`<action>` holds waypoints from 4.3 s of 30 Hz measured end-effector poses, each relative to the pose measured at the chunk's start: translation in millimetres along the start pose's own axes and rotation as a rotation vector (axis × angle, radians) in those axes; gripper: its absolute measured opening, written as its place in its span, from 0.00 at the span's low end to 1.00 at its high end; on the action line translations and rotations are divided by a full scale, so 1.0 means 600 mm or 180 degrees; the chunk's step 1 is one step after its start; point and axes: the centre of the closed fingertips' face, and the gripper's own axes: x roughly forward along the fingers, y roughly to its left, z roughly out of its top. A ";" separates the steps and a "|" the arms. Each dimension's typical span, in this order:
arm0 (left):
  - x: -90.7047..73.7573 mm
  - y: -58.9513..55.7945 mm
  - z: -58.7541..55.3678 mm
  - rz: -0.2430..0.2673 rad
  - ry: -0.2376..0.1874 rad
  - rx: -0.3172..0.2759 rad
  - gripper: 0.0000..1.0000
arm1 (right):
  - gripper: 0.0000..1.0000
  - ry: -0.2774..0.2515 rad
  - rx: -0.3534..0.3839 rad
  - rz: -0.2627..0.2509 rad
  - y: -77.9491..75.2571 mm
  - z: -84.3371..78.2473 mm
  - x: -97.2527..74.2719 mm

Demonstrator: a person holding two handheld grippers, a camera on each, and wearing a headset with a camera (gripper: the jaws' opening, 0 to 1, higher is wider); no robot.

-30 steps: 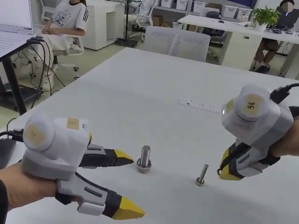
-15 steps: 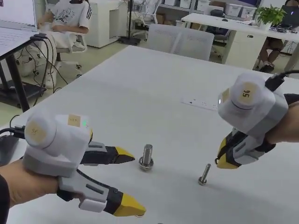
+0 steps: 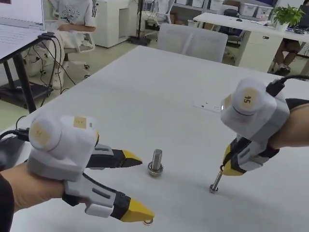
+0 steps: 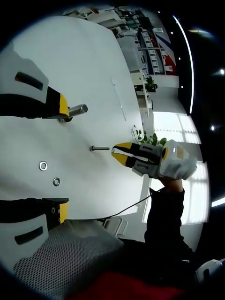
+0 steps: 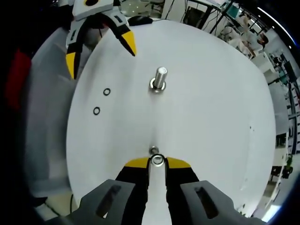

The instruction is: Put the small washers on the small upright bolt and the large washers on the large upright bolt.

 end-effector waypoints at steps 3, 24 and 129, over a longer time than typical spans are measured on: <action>0.000 0.000 0.000 0.0006 0.0000 0.0001 0.68 | 0.14 0.0019 -0.0005 0.0017 0.000 0.000 0.003; -0.003 -0.003 -0.003 0.0004 -0.0009 -0.0008 0.68 | 0.14 0.0108 -0.0009 0.0090 0.005 -0.004 0.022; 0.001 -0.011 -0.016 -0.0062 0.0108 -0.0017 0.66 | 0.21 -0.0141 0.0200 0.0441 0.185 -0.020 0.083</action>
